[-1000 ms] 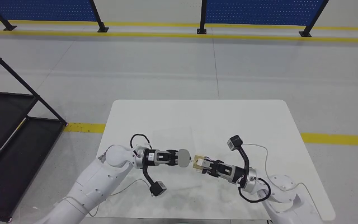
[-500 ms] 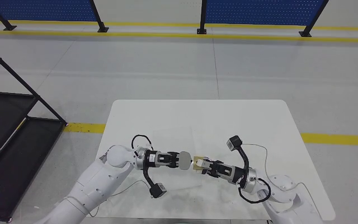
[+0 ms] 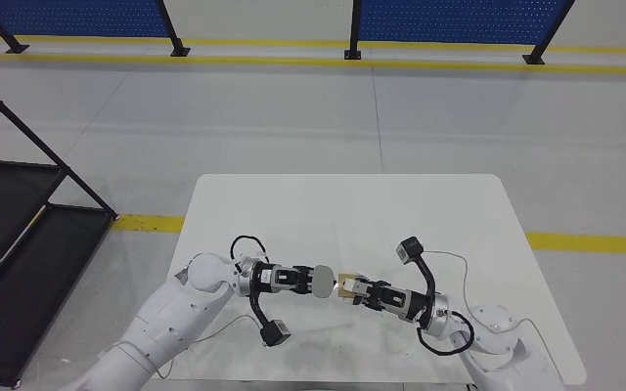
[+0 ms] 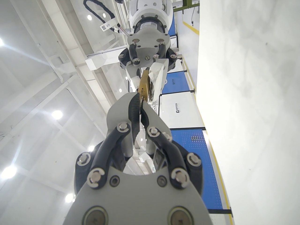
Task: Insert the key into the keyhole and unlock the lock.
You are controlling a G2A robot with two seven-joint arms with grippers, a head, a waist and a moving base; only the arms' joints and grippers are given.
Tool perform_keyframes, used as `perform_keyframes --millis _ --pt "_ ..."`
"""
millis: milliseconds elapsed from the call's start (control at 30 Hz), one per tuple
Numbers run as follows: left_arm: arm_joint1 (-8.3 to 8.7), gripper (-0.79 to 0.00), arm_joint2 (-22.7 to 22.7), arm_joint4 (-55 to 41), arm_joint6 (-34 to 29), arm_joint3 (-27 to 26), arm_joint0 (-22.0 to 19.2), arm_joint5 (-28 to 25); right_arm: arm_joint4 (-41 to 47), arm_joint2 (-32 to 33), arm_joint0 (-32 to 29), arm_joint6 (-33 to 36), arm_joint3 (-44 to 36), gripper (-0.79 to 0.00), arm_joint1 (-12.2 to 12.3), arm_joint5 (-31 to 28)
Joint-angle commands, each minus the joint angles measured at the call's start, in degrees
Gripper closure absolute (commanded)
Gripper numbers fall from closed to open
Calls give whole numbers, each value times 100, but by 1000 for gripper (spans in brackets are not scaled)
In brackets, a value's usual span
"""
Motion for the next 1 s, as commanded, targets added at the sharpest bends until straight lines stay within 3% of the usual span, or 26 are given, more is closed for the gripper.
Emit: perform_keyframes --millis 0,33,267,433,567,667,967 --pt "-3 -459 8 -18 28 16 -15 -6 3 1 1 0 5 0 4 -4" --pt "-5 -785 14 -22 50 17 -23 -1 19 1 0 -1 9 0 5 -5" --pt "3 -785 -16 -81 175 12 -50 -28 41 -1 15 -9 28 0 18 -17" --pt "74 -785 -259 -252 313 -93 -47 -477 52 8 18 -4 58 0 29 -31" --pt "142 -785 -392 -716 524 -166 -32 -1724 66 26 9 16 78 0 40 -55" --pt "142 -785 -419 -1831 760 -38 -15 -2989 96 39 0 30 97 0 47 -73" --pt "142 -785 -419 -1831 760 -38 -15 -2989 96 39 0 30 97 0 47 -73"
